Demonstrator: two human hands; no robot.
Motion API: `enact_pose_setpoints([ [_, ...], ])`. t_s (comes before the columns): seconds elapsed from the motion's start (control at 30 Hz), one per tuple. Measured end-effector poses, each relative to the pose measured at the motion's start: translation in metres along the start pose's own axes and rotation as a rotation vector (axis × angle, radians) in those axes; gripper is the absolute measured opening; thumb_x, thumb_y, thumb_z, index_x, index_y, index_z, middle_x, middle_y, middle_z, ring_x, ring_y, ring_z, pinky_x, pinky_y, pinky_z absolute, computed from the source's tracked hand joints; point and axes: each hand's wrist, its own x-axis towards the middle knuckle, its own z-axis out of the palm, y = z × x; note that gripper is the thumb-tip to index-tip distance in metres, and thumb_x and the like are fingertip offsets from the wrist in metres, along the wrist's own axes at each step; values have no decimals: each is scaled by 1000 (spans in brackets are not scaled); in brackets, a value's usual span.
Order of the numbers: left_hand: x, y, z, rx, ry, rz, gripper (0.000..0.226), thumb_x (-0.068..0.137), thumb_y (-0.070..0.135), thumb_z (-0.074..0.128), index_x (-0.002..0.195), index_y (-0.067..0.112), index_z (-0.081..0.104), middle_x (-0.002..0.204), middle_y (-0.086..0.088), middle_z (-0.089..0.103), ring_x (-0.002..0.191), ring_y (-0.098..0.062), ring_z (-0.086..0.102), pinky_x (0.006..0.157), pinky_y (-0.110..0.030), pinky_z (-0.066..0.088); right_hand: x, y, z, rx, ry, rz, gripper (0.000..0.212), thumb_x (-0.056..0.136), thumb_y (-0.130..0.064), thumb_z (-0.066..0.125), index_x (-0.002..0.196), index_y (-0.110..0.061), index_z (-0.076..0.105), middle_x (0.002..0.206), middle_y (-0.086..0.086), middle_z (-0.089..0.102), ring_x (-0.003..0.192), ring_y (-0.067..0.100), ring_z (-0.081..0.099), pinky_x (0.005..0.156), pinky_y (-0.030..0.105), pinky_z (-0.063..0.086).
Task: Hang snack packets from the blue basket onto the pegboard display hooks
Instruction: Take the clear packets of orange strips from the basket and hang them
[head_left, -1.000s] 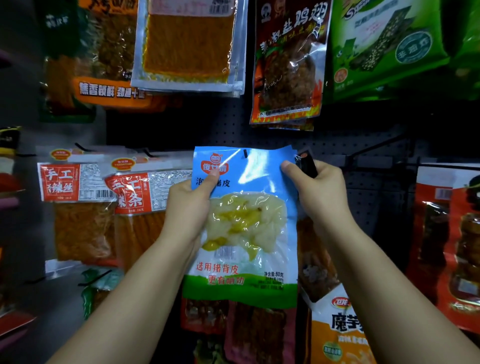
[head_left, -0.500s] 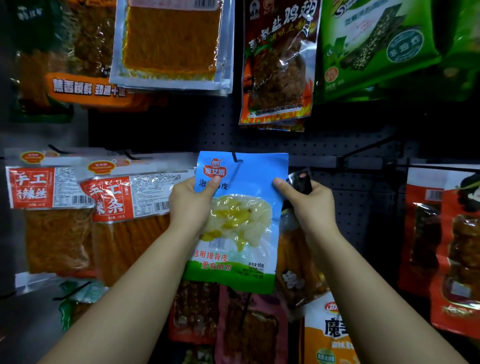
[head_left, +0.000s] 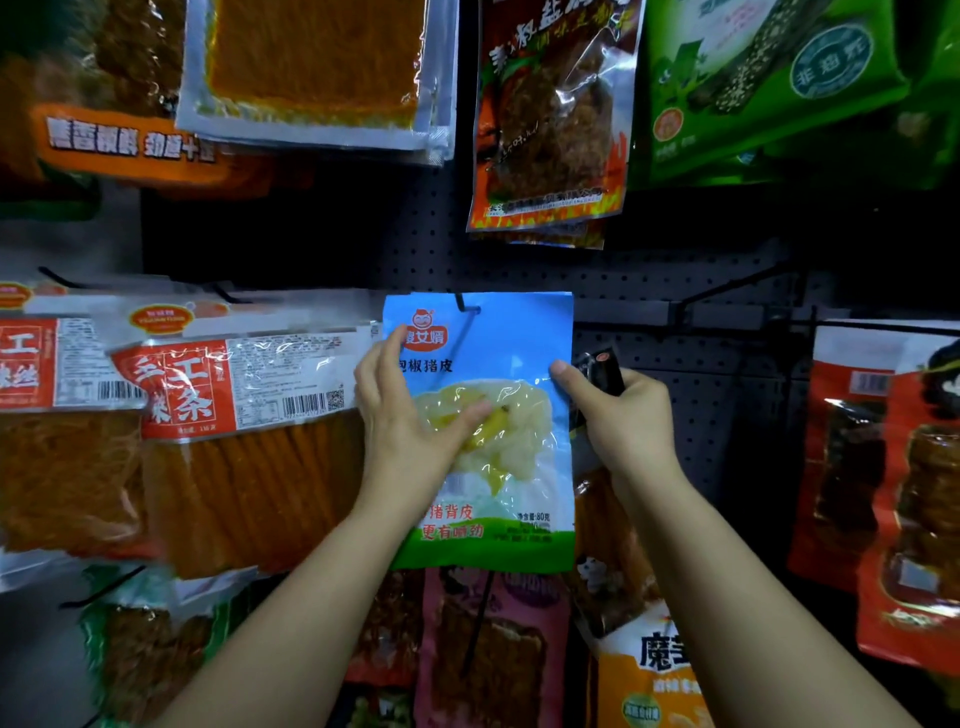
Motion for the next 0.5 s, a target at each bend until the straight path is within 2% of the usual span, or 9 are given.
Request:
enact_pose_setpoints([
  [0.1, -3, -1, -1, 58, -46, -11, 105, 63, 58, 71, 147, 37, 12, 149, 15, 8, 140, -8, 9, 108, -25, 16, -8, 1, -6, 22, -39, -19, 41, 74, -44, 77, 47, -22, 55, 44, -9, 50, 43, 8, 45, 46, 21, 35],
  [0.17, -6, -1, -4, 96, -51, -18, 102, 67, 57, 69, 149, 33, 13, 153, 12, 5, 140, -7, 5, 108, -26, 12, -18, 4, -13, 43, -58, -27, 36, 76, -41, 75, 53, -20, 60, 43, -9, 53, 41, 6, 48, 41, 17, 36],
  [0.23, -10, -2, -7, 150, -50, -22, 93, 74, 53, 67, 149, 27, 17, 157, 9, 3, 141, -8, 3, 107, -25, 8, -28, 10, -23, 67, -39, -18, 32, 81, -37, 72, 61, -14, 63, 47, -8, 61, 44, 5, 56, 41, 14, 38],
  [0.3, -17, -2, -11, 207, -39, -10, 80, 81, 47, 64, 147, 22, 26, 158, 6, 4, 143, -12, 3, 108, -23, 6, -37, 16, -37, 55, -22, -6, 30, 86, -34, 68, 67, -10, 66, 54, -7, 66, 52, 6, 59, 48, 15, 42],
  [0.37, -26, 3, -15, 221, 1, 28, 61, 86, 37, 63, 140, 19, 42, 157, 2, 13, 142, -15, 9, 112, -28, 11, -46, 17, -53, 47, -14, -16, 32, 89, -33, 65, 73, -5, 66, 65, 2, 67, 63, 16, 60, 60, 27, 44],
  [0.43, -33, 12, -18, 194, 33, 124, 42, 85, 20, 65, 126, 16, 56, 148, -4, 30, 139, -21, 20, 114, -35, 22, -55, 13, -71, 55, 15, -52, 32, 92, -31, 62, 79, -2, 66, 72, 11, 66, 67, 21, 58, 65, 35, 43],
  [0.5, -40, 24, -16, 159, 4, 246, 30, 83, 8, 65, 113, 13, 63, 134, -1, 45, 134, -20, 31, 112, -26, 25, -63, 4, -87, 25, 60, -102, 29, 93, -32, 59, 81, -7, 68, 77, 8, 71, 71, 22, 64, 67, 35, 47],
])
